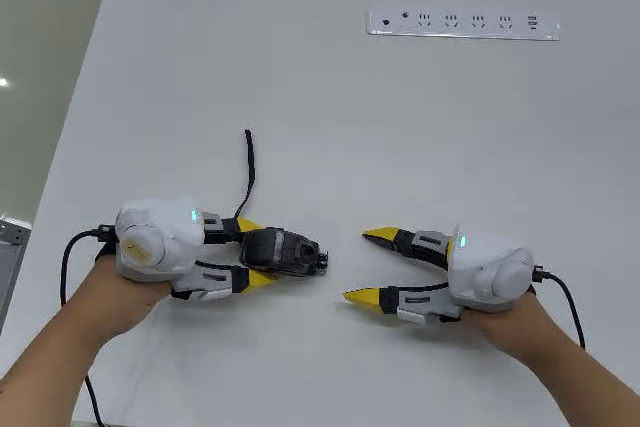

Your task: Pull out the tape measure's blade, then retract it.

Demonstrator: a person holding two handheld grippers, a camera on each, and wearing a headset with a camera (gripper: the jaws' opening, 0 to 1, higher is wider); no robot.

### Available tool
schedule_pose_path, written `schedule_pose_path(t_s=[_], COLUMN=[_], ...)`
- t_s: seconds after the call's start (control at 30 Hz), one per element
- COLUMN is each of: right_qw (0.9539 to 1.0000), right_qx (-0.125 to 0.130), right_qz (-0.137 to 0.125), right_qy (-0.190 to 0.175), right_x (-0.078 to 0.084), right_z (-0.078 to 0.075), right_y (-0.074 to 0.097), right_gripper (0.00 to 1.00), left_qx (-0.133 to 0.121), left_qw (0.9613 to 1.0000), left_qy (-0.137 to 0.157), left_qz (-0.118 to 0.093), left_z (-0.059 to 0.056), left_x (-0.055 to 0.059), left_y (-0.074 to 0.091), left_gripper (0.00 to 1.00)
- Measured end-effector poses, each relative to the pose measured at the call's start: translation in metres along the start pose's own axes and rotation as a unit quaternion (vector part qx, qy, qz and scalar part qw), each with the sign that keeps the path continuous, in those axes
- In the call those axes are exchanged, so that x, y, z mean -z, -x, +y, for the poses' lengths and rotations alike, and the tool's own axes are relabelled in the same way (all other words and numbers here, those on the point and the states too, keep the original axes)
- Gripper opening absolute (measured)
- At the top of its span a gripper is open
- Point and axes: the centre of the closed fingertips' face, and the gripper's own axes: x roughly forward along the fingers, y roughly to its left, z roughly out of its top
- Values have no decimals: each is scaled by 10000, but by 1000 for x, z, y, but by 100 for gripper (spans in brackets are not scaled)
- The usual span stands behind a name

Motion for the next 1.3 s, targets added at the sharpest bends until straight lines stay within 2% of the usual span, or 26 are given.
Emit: schedule_pose_path(t_s=[0.67,0.97,1.3], right_qw=[10000,9996,9986], right_qx=[-18,-120,-120], right_qz=[22,82,46], right_qy=[57,252,507], right_x=[0,0,-4], right_z=[0,4,6], right_y=[-3,-11,-20], right_gripper=[51,49,42], left_qx=[3,-3,-4], left_qw=[10000,10000,10000], left_qy=[-47,-71,-73], left_qz=[19,50,65], left_z=[0,2,2], left_x=[1,2,2], left_y=[0,0,-1], left_gripper=[31,31,30])
